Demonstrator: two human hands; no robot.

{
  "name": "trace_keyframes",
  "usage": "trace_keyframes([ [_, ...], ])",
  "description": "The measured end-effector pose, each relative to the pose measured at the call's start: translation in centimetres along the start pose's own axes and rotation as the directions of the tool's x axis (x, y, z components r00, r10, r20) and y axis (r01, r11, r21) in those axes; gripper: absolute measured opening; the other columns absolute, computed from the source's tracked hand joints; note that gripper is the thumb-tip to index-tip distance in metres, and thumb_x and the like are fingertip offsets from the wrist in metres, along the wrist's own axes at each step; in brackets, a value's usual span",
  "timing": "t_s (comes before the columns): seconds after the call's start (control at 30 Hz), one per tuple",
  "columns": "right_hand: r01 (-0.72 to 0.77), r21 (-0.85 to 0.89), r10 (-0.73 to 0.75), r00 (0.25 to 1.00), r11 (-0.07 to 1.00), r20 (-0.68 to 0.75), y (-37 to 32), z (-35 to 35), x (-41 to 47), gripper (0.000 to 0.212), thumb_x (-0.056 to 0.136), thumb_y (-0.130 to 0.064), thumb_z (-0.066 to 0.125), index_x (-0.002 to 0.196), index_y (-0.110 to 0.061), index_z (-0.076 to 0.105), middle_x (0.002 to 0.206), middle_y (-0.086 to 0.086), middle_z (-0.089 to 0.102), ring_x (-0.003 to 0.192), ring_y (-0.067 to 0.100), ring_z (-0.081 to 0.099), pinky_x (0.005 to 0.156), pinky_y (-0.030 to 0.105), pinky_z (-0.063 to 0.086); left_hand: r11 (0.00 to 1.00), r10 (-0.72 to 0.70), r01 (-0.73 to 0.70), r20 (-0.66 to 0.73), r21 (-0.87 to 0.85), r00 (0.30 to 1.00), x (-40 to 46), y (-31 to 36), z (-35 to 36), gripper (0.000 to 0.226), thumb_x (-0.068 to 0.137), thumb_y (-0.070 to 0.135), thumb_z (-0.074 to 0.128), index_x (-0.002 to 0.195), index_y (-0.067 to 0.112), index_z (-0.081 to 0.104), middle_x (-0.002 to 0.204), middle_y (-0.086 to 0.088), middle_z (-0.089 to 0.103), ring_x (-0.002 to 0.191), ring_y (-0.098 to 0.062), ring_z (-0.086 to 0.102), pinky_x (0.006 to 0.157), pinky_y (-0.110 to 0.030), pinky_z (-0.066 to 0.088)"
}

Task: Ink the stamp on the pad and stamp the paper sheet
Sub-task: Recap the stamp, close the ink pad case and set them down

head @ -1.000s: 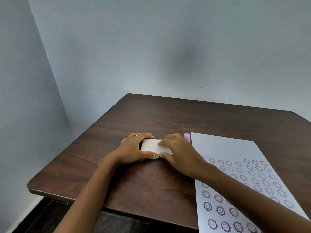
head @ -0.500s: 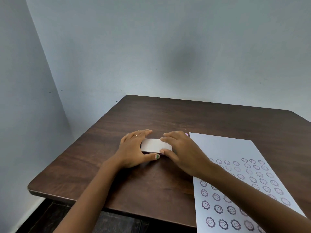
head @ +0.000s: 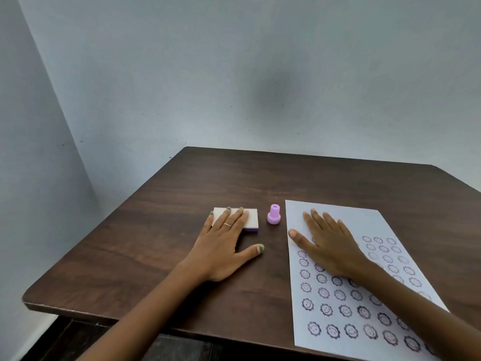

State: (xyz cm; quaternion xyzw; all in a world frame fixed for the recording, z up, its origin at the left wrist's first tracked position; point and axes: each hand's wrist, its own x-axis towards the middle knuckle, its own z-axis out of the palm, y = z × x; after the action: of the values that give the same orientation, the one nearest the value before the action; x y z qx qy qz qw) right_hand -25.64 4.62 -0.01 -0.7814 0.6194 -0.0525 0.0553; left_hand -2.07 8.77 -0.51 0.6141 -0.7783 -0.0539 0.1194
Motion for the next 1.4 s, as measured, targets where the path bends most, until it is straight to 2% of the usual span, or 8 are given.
trace_keyframes([
  [0.3,0.030,-0.059,-0.030,1.000,0.998,0.007,1.7,-0.2,4.5,0.077,0.084,-0.067,0.011,0.146,-0.022,0.002,0.158,0.002,-0.001,0.145,0.024,-0.001,0.118,0.047,0.001,1.000,0.025,-0.024,0.018,-0.008,1.000,4.0,-2.1,-0.6,0.084,0.084,0.071,0.032,0.150,0.025,0.005,0.160,0.007,0.003,0.145,-0.010,-0.007,0.117,-0.037,-0.011],
  [0.57,0.023,-0.033,-0.023,1.000,0.999,-0.007,1.9,0.1,5.4,0.087,0.074,-0.071,0.005,0.145,-0.022,0.003,0.158,0.003,0.000,0.145,0.025,0.000,0.116,0.047,0.000,0.999,0.044,-0.045,-0.030,-0.028,0.999,4.7,-2.3,-0.1,0.085,0.083,0.072,0.032,0.150,0.026,0.009,0.159,0.008,0.006,0.145,-0.009,-0.004,0.116,-0.032,-0.011],
  [0.77,0.201,0.327,-0.150,0.973,0.923,-0.175,-0.8,-2.0,3.7,0.072,0.077,-0.068,0.036,0.137,-0.028,0.035,0.150,-0.001,0.034,0.138,0.022,0.027,0.112,0.046,0.019,0.998,0.052,-0.053,-0.038,-0.026,0.998,4.8,-2.4,0.1,0.084,0.082,0.072,0.032,0.149,0.027,0.008,0.159,0.008,0.006,0.145,-0.009,-0.004,0.115,-0.032,-0.011],
  [0.87,0.352,0.433,-0.263,0.931,0.830,-0.254,-2.7,-2.4,3.1,0.046,0.080,-0.042,0.064,0.121,-0.023,0.055,0.129,-0.001,0.056,0.115,0.016,0.050,0.095,0.026,0.039,0.998,0.060,-0.060,-0.029,-0.018,0.998,4.9,-2.6,0.1,0.084,0.082,0.073,0.031,0.149,0.028,0.007,0.159,0.008,0.005,0.145,-0.009,-0.005,0.115,-0.032,-0.012],
  [0.97,0.383,0.477,-0.240,0.912,0.791,-0.334,-3.6,-2.0,3.6,0.028,0.077,-0.016,0.071,0.105,-0.014,0.066,0.102,0.004,0.069,0.081,0.009,0.059,0.069,0.004,0.038,0.998,0.064,-0.064,-0.029,-0.018,0.998,4.9,-2.6,0.1,0.084,0.082,0.073,0.032,0.149,0.028,0.008,0.159,0.008,0.006,0.145,-0.009,-0.004,0.116,-0.034,-0.011],
  [1.07,0.327,0.526,-0.140,0.921,0.785,-0.363,-3.5,-1.8,4.7,0.026,0.072,-0.009,0.073,0.098,-0.012,0.069,0.091,0.007,0.071,0.071,0.010,0.060,0.064,0.001,0.038,0.996,0.077,-0.078,-0.023,-0.034,0.997,5.2,-2.7,0.1,0.084,0.082,0.072,0.034,0.149,0.029,0.009,0.159,0.009,0.007,0.145,-0.009,-0.004,0.117,-0.034,-0.010],
  [1.17,0.284,0.515,-0.092,0.926,0.809,-0.367,-3.3,-2.0,6.4,0.026,0.073,-0.009,0.072,0.099,-0.010,0.068,0.092,0.009,0.072,0.076,0.014,0.062,0.062,0.002,0.039,0.995,0.095,-0.096,-0.011,-0.036,0.995,5.8,-2.9,-0.1,0.085,0.081,0.073,0.035,0.149,0.029,0.011,0.159,0.008,0.008,0.145,-0.009,-0.002,0.117,-0.034,-0.010],
  [1.4,0.229,0.534,-0.014,0.927,0.814,-0.376,-3.4,-2.0,9.5,0.027,0.073,-0.008,0.072,0.100,-0.008,0.066,0.096,0.013,0.071,0.083,0.020,0.064,0.079,0.032,0.051,0.993,0.111,-0.111,0.011,-0.035,0.994,7.8,-2.8,-0.2,0.086,0.080,0.073,0.036,0.149,0.029,0.011,0.159,0.007,0.009,0.146,-0.011,0.000,0.115,-0.034,-0.009],
])
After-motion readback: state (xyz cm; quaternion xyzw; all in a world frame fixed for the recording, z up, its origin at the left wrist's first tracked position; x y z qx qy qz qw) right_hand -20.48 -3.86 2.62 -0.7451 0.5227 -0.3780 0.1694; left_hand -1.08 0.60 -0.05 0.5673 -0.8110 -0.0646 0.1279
